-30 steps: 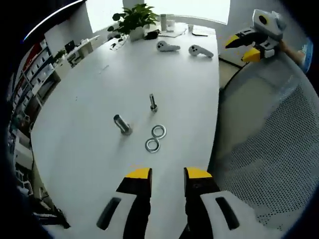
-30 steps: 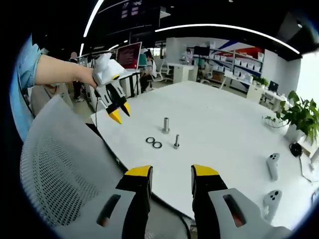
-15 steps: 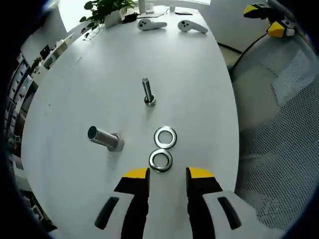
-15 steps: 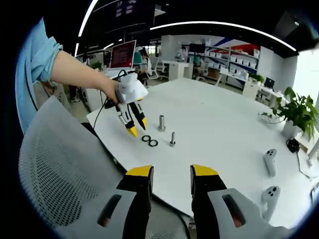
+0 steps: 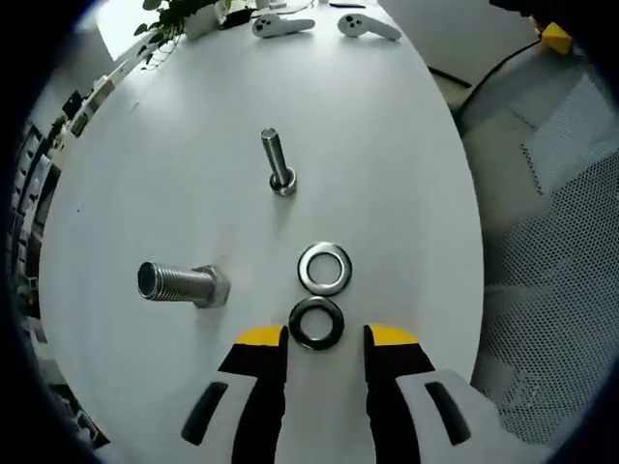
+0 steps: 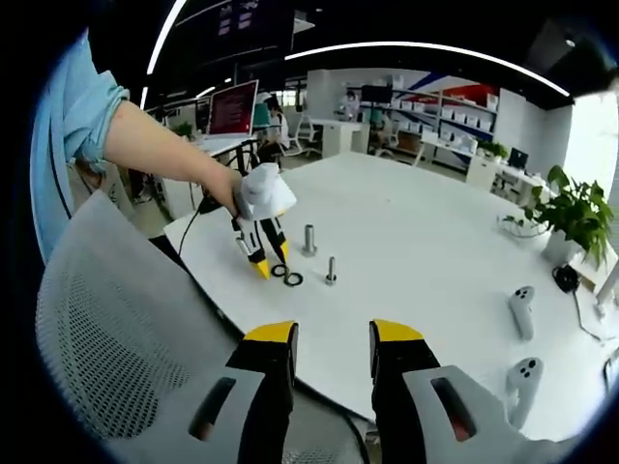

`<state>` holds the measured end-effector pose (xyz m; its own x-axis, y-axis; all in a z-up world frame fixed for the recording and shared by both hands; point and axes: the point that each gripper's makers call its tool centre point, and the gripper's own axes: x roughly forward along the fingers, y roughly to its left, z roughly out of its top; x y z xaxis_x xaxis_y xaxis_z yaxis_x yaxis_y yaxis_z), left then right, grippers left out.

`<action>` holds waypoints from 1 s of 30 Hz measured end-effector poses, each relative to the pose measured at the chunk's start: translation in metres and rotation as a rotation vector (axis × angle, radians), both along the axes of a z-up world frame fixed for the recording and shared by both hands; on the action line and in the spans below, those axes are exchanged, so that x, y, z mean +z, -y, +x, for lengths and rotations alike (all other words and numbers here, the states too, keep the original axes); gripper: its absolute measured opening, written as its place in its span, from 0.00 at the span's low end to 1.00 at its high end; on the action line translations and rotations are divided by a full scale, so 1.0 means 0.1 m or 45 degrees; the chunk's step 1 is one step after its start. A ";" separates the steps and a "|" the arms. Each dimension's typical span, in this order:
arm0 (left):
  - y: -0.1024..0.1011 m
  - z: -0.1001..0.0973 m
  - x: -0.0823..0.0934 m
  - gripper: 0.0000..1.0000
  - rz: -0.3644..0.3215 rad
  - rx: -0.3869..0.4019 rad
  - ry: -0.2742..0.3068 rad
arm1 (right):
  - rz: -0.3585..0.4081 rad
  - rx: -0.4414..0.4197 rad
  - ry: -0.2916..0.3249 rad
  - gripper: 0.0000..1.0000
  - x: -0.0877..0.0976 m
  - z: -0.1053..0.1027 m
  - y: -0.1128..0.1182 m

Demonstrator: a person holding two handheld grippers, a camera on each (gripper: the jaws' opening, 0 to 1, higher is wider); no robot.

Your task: Place the washer onto the threaded stud by aligning its center hole with the stud, sliding it down to the base, and recovering from edge contact or off-axis alignment until the washer reaches the visible bottom stop.

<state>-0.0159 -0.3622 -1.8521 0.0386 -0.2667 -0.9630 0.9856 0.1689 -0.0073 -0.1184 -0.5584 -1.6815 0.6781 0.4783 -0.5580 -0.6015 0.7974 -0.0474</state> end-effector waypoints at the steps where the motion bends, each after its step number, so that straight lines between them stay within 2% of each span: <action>1: -0.01 0.01 0.00 0.29 0.007 -0.015 0.014 | 0.000 0.000 0.000 0.31 0.00 0.00 0.00; 17: 0.02 0.02 -0.01 0.29 0.133 -0.110 0.002 | 0.007 0.000 -0.005 0.31 0.00 -0.01 0.00; 20: 0.02 0.02 -0.01 0.30 0.138 -0.136 -0.002 | 0.009 -0.003 -0.003 0.31 0.00 -0.01 0.00; 26: 0.03 0.03 0.00 0.29 0.118 -0.118 -0.011 | 0.011 -0.004 -0.003 0.31 0.01 -0.01 0.00; 30: 0.04 0.03 -0.01 0.29 0.140 -0.113 -0.007 | 0.012 -0.005 -0.003 0.31 0.01 -0.01 0.00</action>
